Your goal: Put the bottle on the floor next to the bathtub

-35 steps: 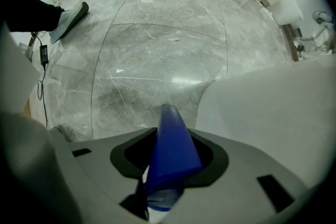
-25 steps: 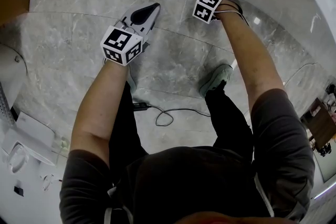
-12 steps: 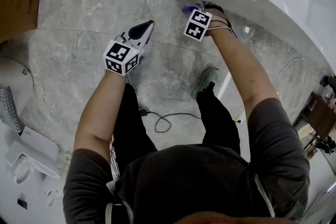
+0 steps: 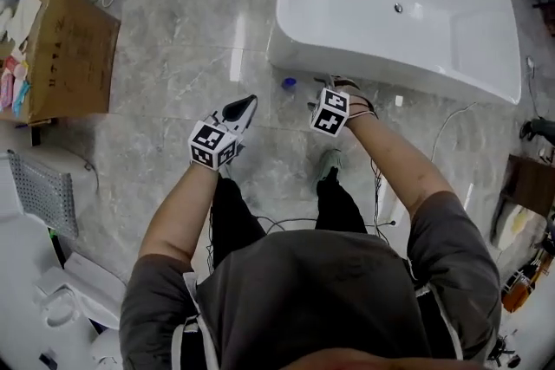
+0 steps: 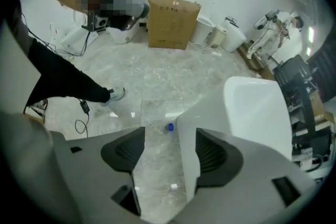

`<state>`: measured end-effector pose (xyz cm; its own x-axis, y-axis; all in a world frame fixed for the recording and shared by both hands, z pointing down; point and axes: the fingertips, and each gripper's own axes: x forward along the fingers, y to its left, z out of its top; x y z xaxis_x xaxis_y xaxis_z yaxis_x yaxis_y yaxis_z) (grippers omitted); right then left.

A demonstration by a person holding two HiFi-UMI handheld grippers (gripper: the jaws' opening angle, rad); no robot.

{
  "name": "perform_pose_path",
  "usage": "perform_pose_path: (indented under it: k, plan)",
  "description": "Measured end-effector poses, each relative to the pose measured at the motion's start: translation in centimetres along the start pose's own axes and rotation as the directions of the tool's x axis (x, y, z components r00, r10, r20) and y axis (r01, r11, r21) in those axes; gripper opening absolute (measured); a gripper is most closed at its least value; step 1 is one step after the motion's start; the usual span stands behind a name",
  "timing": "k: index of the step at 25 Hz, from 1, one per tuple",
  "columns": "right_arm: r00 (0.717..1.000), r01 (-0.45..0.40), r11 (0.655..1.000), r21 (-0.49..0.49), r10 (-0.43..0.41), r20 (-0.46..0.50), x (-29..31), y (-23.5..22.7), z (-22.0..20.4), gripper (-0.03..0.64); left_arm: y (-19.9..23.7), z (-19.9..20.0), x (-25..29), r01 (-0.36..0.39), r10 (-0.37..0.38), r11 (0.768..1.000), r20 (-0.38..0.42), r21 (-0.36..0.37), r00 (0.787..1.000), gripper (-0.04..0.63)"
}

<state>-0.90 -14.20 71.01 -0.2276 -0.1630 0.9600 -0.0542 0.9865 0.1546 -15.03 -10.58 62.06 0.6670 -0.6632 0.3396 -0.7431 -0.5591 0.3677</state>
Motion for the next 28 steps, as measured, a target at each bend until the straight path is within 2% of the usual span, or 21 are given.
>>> perform_pose_path:
  k: [5,7,10,13,17,23,25,28]
  plan:
    - [0.988,0.046,0.992,0.115,-0.063,0.143,-14.7,-0.5,2.4,0.258,-6.8,10.0,-4.5,0.005,-0.007,0.998,0.024,0.056,1.000,0.005]
    - [0.968,0.066,0.980,0.188,-0.108,0.225,-20.6,-1.1,3.1,0.246,-9.2,13.6,-6.2,0.003,-0.007,0.996,0.038,0.084,0.999,0.005]
    - [0.923,0.060,0.944,0.325,-0.176,0.341,-28.2,-1.7,3.0,0.225,-12.9,18.0,-8.1,0.019,-0.024,0.997,0.068,0.070,0.997,0.005]
    - [0.863,0.039,0.894,0.446,-0.255,0.436,-34.3,-2.6,2.8,0.213,-15.9,22.1,-9.4,0.034,-0.043,0.995,0.093,0.097,0.995,0.005]
    - [0.753,-0.016,0.846,0.534,-0.341,0.563,-40.9,-2.5,2.6,0.194,-19.1,26.4,-10.6,0.052,-0.075,0.982,0.125,0.179,0.989,0.005]
    - [0.587,0.008,0.764,0.645,-0.526,0.616,-47.1,-2.4,-0.3,0.107,-20.8,30.2,-12.0,0.054,-0.087,0.980,0.168,0.191,0.982,0.005]
    - [0.549,-0.015,0.752,0.659,-0.545,0.634,-48.0,-2.0,-1.0,0.081,-21.1,31.0,-12.2,0.049,-0.085,0.981,0.187,0.186,0.979,0.005]
    - [0.515,-0.040,0.726,0.687,-0.574,0.637,-48.5,-1.6,-2.3,0.031,-21.7,31.7,-12.1,0.052,-0.088,0.983,0.203,0.177,0.975,0.005]
